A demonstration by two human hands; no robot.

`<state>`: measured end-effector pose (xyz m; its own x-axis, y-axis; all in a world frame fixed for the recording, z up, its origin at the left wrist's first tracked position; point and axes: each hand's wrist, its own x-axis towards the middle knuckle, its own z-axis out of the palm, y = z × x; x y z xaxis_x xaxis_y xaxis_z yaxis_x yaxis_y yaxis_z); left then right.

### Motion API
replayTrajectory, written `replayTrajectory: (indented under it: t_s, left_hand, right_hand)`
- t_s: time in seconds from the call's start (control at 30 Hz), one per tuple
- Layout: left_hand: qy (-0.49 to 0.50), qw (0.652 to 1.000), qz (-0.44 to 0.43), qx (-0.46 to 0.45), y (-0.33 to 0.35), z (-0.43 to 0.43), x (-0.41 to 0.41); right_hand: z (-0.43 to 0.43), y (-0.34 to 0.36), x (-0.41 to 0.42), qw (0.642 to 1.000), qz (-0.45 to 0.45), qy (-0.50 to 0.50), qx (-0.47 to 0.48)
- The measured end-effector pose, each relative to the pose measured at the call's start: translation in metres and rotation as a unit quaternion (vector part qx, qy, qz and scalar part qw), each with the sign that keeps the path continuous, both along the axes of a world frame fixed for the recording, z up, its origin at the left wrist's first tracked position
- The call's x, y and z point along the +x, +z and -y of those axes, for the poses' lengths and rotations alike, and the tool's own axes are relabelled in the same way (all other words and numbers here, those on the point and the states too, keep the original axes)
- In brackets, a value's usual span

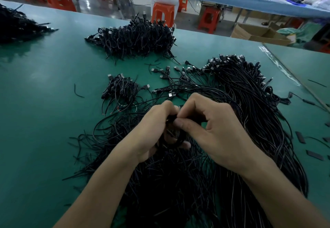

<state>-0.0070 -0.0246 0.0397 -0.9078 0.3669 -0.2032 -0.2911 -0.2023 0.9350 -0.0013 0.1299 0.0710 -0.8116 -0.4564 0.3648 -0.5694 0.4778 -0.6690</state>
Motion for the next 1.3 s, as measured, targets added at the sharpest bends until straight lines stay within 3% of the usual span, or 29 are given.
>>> replayTrajectory:
  t_s: [0.1,0.33,0.57,0.87,1.0,1.07,1.17,1.3]
  left_hand:
    - [-0.041,0.996,0.03,0.077,0.001,-0.001,0.004]
    - [-0.091,0.994,0.026,0.05,-0.002,-0.001,0.0]
    - [-0.041,0.998,-0.019,-0.045,-0.009,0.0,-0.003]
    - [-0.029,0.999,-0.017,-0.014,-0.009,0.009,-0.007]
    - [0.022,0.992,-0.083,-0.094,-0.01,0.005,-0.004]
    - [0.08,0.978,-0.139,-0.13,-0.012,0.0,-0.005]
    - [0.174,0.958,-0.177,-0.14,-0.017,0.0,-0.01]
    - [0.264,0.935,-0.195,-0.137,-0.019,0.01,-0.016]
  right_hand:
    - [0.004,0.001,-0.002,0.999,-0.035,-0.003,-0.02]
    - [-0.001,-0.002,-0.007,0.998,-0.023,-0.025,-0.049]
    - [-0.003,-0.001,-0.016,0.994,-0.034,-0.06,-0.09]
    - [0.0,-0.001,-0.019,0.998,-0.023,-0.001,-0.063]
    - [0.002,-0.002,-0.021,0.996,-0.027,-0.015,-0.081]
    - [0.001,-0.003,-0.024,0.997,-0.019,-0.035,-0.069]
    - [-0.01,-0.009,-0.026,0.993,0.087,-0.077,-0.029]
    - [-0.03,-0.026,-0.022,0.951,0.187,-0.151,0.197]
